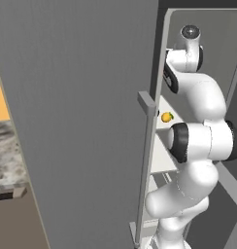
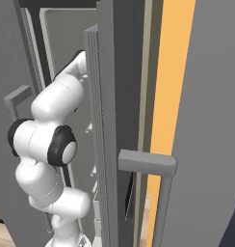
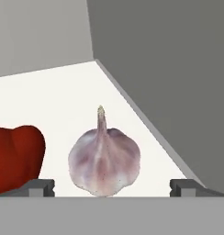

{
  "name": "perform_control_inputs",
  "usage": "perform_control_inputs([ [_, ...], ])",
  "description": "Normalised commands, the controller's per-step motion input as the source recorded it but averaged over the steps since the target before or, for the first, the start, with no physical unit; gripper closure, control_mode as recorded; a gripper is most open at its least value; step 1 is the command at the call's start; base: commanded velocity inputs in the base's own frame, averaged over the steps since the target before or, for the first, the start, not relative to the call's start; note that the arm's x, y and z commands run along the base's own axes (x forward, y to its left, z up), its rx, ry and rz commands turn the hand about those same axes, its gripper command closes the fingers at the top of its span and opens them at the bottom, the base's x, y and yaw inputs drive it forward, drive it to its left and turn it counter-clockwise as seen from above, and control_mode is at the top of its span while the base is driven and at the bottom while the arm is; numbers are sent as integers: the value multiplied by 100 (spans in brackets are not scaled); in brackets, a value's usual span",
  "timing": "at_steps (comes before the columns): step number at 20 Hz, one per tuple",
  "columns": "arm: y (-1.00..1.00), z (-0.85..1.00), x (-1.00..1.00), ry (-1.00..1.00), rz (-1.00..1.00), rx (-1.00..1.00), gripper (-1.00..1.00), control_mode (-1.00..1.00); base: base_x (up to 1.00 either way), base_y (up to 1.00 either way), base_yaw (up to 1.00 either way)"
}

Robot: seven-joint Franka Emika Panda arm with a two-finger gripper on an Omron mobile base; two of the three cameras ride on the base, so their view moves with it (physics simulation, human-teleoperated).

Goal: Take the bell pepper and garlic from the highest rack and move them to the second highest rack where the lemon and cucumber are located, to maximize freezer space. Close the freezer door after rearranging.

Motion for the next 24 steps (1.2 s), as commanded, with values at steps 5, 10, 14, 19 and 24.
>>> perform_control_inputs([
  [5,-47,0,-25,0,-6,17,-100,-100,0,0,0],
  [10,-48,-3,-1,-3,0,16,-100,-100,0,0,0],
  [14,-47,-17,1,-2,-2,15,-100,-100,0,0,0],
  [19,-36,-28,-9,0,-11,7,-100,-100,0,0,0],
  [24,-2,-37,-12,0,-20,4,-100,-100,0,0,0],
])
